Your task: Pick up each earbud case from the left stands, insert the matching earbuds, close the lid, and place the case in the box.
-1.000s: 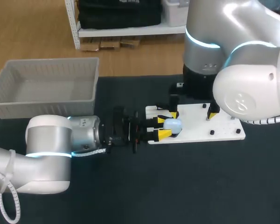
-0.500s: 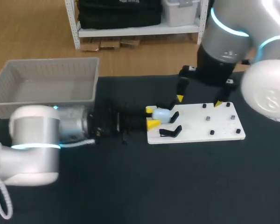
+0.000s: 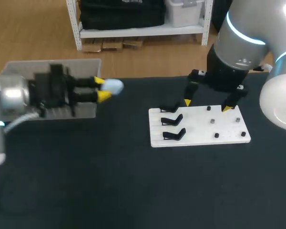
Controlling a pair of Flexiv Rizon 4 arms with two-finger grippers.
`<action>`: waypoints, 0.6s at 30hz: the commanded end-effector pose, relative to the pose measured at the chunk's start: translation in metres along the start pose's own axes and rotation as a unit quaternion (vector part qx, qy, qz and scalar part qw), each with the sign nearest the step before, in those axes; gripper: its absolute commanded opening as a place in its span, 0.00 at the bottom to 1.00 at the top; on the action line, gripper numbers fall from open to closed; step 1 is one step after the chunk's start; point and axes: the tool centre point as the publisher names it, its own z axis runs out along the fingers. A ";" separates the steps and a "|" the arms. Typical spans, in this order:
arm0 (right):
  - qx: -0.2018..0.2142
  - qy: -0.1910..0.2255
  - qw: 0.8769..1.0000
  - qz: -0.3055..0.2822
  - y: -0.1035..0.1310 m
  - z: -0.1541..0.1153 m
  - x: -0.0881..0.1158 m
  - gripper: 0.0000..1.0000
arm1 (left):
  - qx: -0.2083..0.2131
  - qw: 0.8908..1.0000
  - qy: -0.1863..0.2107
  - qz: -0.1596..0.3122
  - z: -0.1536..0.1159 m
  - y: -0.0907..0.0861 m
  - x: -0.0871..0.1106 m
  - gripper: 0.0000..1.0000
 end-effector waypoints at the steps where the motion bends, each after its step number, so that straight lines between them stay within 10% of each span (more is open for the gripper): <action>1: 0.000 -0.002 1.000 0.000 0.000 0.000 0.001 1.00 | -0.045 0.995 0.091 -0.022 -0.032 0.026 -0.005 0.00; 18: 0.000 -0.002 1.000 0.000 0.000 0.000 0.001 1.00 | -0.129 0.963 0.185 -0.148 -0.043 0.148 0.104 0.00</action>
